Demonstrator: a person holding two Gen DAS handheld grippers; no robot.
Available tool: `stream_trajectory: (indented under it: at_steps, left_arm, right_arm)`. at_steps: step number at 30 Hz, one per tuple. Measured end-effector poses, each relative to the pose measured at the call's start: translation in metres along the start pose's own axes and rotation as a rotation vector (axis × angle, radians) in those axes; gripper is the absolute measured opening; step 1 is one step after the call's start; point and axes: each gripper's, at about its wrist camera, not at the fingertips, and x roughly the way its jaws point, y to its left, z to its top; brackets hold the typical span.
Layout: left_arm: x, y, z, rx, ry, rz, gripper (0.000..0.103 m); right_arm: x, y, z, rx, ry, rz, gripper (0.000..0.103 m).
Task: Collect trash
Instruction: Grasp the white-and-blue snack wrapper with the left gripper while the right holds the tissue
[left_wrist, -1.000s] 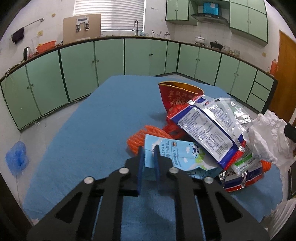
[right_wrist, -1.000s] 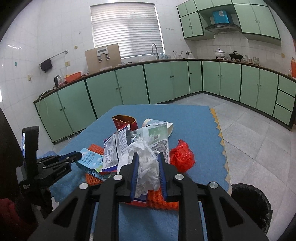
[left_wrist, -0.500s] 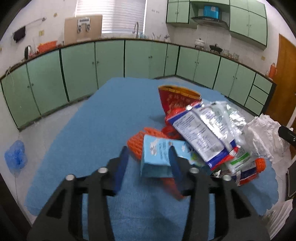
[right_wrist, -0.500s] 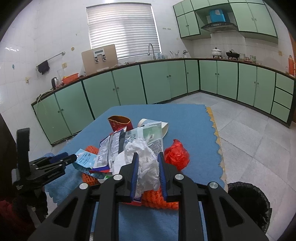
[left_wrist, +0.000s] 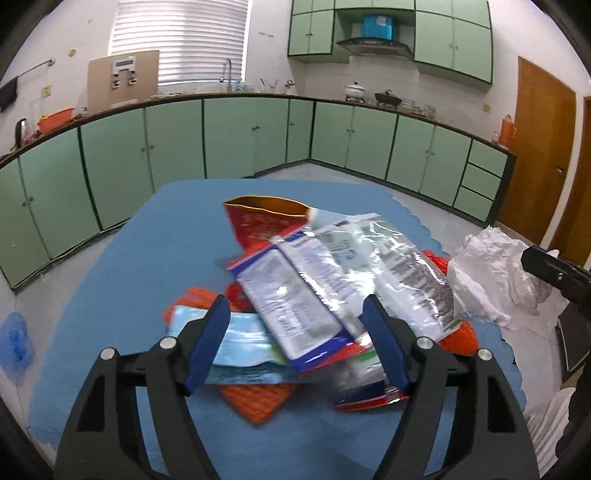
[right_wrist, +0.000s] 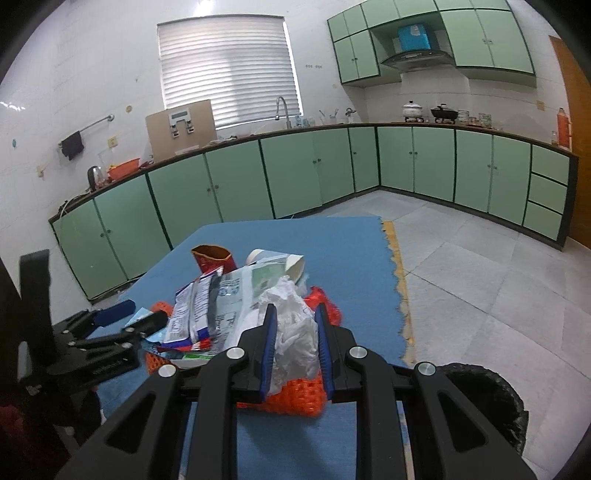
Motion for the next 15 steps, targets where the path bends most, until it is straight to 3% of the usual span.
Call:
stream_trajectory:
  at_steps: [8,15]
  left_arm:
    - [0.029,-0.028,0.002,0.040,0.031,0.026,0.085]
    - [0.051,-0.028,-0.004,0.036,0.102,0.108,0.087]
  right_arm:
    - [0.007,-0.020,-0.007,0.048,0.016,-0.013,0.021]
    - [0.013,-0.032,-0.012,0.081,0.027,-0.006,0.021]
